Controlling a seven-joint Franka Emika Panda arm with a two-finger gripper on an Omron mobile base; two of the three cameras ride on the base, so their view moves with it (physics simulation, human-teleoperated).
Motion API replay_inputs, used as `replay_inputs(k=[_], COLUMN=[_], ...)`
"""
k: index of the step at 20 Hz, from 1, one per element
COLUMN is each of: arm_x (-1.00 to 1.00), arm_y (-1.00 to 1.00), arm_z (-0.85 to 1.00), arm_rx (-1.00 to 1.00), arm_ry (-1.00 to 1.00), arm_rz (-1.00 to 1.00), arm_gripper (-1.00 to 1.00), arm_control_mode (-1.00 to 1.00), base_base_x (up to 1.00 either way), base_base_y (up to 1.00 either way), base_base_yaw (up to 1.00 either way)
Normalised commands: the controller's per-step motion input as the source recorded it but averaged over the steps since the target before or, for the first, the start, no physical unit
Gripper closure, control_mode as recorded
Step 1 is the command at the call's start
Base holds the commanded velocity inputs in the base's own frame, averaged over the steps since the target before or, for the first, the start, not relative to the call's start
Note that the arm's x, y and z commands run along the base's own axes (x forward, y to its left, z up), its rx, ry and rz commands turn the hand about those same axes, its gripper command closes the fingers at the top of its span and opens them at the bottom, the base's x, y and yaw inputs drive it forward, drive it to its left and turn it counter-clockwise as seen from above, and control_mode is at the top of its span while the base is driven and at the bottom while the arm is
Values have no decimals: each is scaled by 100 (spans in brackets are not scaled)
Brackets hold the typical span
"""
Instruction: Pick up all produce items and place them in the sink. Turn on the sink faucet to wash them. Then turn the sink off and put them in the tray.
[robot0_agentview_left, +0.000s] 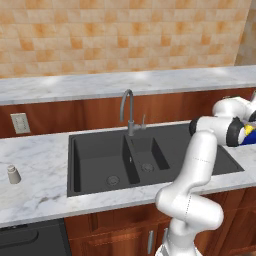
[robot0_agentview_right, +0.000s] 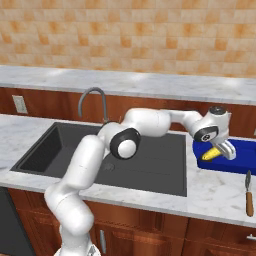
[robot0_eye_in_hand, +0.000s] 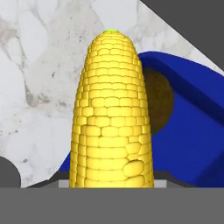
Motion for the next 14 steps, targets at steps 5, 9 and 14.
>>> replay_inputs(k=[5,9,14], arm_x=[22,34,48], arm_y=[0,-5,-11], arm_z=[-50,-14,-1], arm_rx=[-3,0,0], arm_ry=[0,0,0], arm_rz=[0,0,0], arm_gripper=[100,-100,-100], arm_control_mode=[-100,-100,-100], base_base_x=[0,0,0], base_base_y=[0,0,0], base_base_yaw=[0,0,0])
